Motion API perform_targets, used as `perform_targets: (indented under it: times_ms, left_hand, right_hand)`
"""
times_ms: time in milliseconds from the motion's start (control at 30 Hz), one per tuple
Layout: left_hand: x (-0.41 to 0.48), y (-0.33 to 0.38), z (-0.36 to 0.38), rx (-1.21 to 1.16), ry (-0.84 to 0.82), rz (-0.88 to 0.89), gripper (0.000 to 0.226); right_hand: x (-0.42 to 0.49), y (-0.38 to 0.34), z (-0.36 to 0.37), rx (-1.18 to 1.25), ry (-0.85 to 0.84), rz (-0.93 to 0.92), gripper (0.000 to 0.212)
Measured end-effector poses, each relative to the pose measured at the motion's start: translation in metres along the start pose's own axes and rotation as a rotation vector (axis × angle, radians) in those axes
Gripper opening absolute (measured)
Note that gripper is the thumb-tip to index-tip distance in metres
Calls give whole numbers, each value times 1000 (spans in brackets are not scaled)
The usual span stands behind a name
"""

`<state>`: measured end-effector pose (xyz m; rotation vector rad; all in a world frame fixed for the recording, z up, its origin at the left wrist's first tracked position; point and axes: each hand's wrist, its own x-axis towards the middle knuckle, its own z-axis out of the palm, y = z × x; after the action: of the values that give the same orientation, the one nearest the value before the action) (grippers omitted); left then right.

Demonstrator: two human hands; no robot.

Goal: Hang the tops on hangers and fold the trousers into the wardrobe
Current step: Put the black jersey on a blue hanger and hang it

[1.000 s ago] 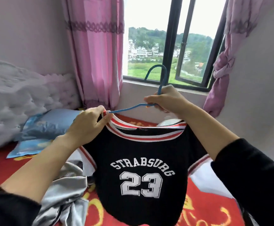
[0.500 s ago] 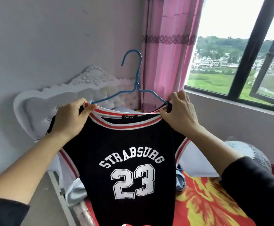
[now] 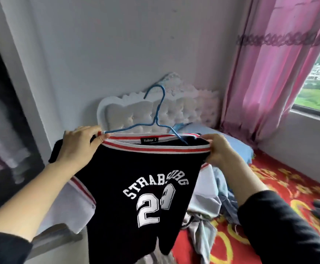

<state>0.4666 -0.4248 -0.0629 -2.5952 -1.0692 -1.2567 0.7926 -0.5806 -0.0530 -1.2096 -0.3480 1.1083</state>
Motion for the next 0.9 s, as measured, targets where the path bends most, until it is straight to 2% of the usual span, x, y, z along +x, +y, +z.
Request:
perform_targets:
  times_ms: [67, 133, 200, 267, 300, 433, 533, 633, 700, 733, 833, 900]
  left_hand:
    - [-9, -33, -10, 6, -20, -47, 26]
    - [-16, -61, -22, -36, -10, -128, 32]
    - [-21, -88, -35, -82, 12, -219, 38]
    - [-25, -113, -50, -95, 30, -267, 37]
    - [-26, -124, -57, -90, 34, -279, 38]
    - [-30, -165, -83, -62, 45, -297, 33]
    - [-33, -203, -103, -57, 61, -338, 26]
    - [-38, -239, -117, -49, 105, -386, 32]
    - [-39, -257, -120, -61, 121, -405, 38]
    - [-37, -266, -120, -64, 122, -416, 40]
    - [-24, -292, -115, -77, 124, -412, 40]
    - [-11, -309, -109, -97, 130, -403, 35]
  right_hand:
    - [15, 11, 35, -193, 63, -34, 19]
    - [31, 18, 67, -415, 187, -193, 18]
    - [45, 27, 94, -555, 237, -389, 18]
    - [53, 38, 121, -707, 172, -531, 13]
    - [56, 44, 134, -796, 88, -568, 10]
    - [70, 75, 180, -1195, -240, -522, 13]
    - [93, 92, 201, -1439, -228, -602, 26]
    - [109, 98, 233, -1579, -131, -675, 17]
    - [112, 102, 269, -1562, -153, -721, 9]
    - [110, 104, 292, -1481, -210, -742, 16]
    - [96, 104, 370, -1150, -498, -741, 31]
    - [94, 99, 422, -1024, -621, -723, 20]
